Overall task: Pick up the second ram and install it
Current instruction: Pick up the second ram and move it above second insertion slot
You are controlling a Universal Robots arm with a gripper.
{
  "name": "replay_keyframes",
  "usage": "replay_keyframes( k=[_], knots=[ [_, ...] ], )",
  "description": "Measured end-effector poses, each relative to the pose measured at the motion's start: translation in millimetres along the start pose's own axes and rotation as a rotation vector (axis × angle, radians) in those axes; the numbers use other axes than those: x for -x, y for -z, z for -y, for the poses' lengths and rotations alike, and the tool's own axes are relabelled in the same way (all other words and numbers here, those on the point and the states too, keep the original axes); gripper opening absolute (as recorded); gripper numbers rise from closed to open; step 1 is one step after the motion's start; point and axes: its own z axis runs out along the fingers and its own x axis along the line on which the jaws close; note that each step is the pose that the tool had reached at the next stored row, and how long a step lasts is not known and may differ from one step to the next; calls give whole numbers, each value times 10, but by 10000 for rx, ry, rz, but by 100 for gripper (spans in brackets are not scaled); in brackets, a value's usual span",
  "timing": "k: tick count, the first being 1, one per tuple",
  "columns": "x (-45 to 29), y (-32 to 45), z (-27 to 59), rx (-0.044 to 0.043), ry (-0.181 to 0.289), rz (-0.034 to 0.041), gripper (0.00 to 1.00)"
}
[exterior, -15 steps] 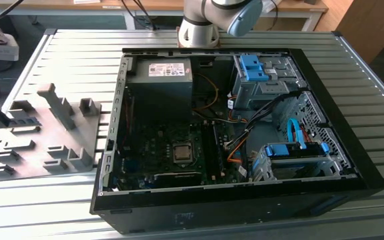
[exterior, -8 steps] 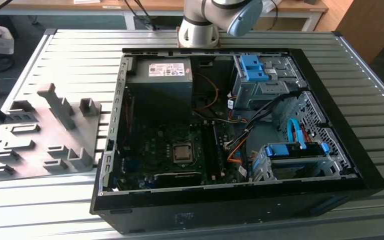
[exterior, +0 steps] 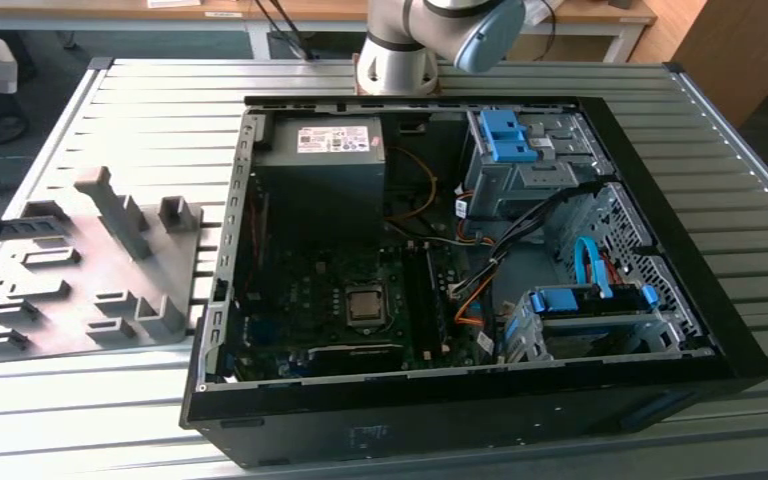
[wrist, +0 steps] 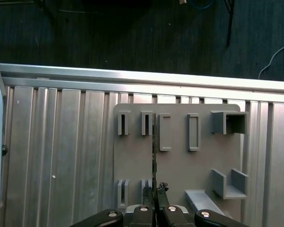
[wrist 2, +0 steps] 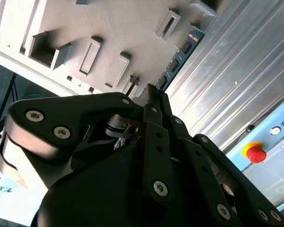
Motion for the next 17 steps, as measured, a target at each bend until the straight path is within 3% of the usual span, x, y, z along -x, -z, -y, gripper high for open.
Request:
replay_keyframes(
  k=[17],
  knots=[
    [7,269,0,0,0,0,14]
  ],
)
